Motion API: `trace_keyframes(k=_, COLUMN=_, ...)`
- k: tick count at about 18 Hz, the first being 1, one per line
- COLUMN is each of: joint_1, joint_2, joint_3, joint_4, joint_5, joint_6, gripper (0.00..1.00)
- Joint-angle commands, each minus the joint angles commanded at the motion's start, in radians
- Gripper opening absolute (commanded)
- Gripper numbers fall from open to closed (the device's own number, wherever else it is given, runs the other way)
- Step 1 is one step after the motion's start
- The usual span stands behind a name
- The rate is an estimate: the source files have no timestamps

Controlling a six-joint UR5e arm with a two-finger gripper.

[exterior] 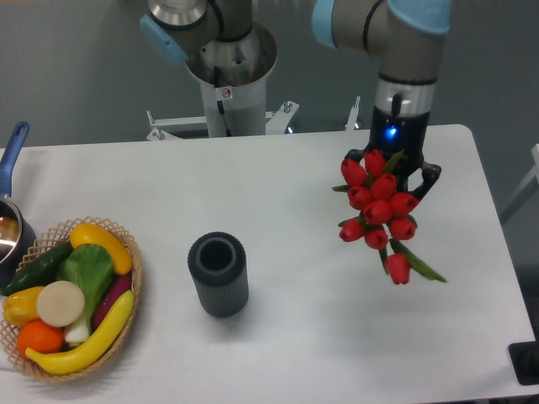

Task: Place the flowers on the table
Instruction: 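Lower the held tulip bouquet down onto the table surface, then open the gripper to release the tulips and lift away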

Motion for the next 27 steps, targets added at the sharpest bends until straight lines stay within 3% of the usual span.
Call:
trace_keyframes(k=6, joint_1=-0.068, joint_2=-0.116, joint_3=0.029, joint_4=0.001, joint_5=0.138, joint_6=0.009, gripper=0.44)
trace_keyframes(k=11, joint_1=-0.092, joint_2=-0.245, joint_3=0.093, joint_4=0.005, joint_5=0.143, joint_6=0.008, gripper=0.44)
trace_keyframes(k=15, joint_1=-0.094, joint_2=-0.278, joint_3=0.107, joint_4=0.012, joint_5=0.143, joint_6=0.008, gripper=0.45)
trace_keyframes(k=20, joint_1=-0.108, joint_2=-0.295, joint_3=0.124, joint_4=0.012, joint_5=0.142, joint_6=0.008, gripper=0.57)
trace_keyframes(k=21, joint_1=-0.109, joint_2=-0.293, joint_3=0.124, joint_4=0.012, joint_5=0.143, joint_6=0.008, gripper=0.63)
trace_keyframes(k=22, joint_1=-0.109, joint_2=-0.289, joint_3=0.120, joint_4=0.011, joint_5=0.142, joint_6=0.009, gripper=0.79)
trace_keyframes(k=24, joint_1=-0.109, joint_2=-0.282, joint_3=0.118, joint_4=0.011, joint_5=0.142, joint_6=0.011, gripper=1.00)
trace_keyframes(k=27, joint_1=-0.112, joint_2=-0.247, joint_3=0.114, joint_4=0.011, joint_5=0.140, joint_6=0.009, gripper=1.00)
